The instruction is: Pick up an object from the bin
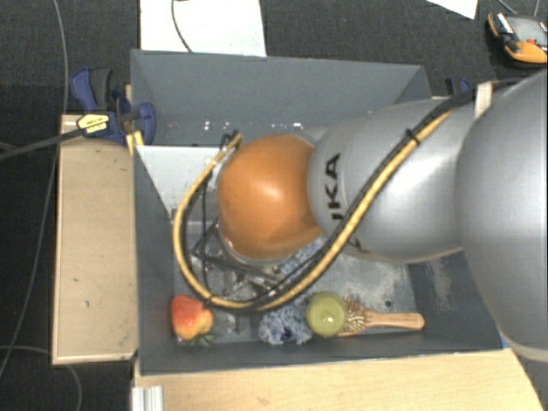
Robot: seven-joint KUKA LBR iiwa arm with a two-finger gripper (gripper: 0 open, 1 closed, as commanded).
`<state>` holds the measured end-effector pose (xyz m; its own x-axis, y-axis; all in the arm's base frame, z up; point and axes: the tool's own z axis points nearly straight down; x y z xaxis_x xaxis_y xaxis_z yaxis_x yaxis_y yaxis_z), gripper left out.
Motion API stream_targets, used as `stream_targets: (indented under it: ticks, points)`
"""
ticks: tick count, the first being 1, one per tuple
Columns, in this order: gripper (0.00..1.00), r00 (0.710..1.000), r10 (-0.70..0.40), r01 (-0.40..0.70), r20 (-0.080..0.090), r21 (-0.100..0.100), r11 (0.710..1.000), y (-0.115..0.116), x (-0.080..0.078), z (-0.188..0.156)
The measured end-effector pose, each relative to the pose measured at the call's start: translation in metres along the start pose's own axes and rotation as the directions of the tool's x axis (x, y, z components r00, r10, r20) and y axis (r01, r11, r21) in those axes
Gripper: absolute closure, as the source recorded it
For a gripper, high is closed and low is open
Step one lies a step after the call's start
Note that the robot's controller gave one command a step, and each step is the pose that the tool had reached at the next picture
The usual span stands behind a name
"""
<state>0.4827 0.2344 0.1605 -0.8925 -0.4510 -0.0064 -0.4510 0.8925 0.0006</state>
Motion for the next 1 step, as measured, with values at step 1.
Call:
stream_targets:
  ticks: [1]
  points:
    - [0.0, 0.979, -0.206, 0.206, -0.008, -0.001, 0.979, -0.0931, 0.0447, 0.0299]
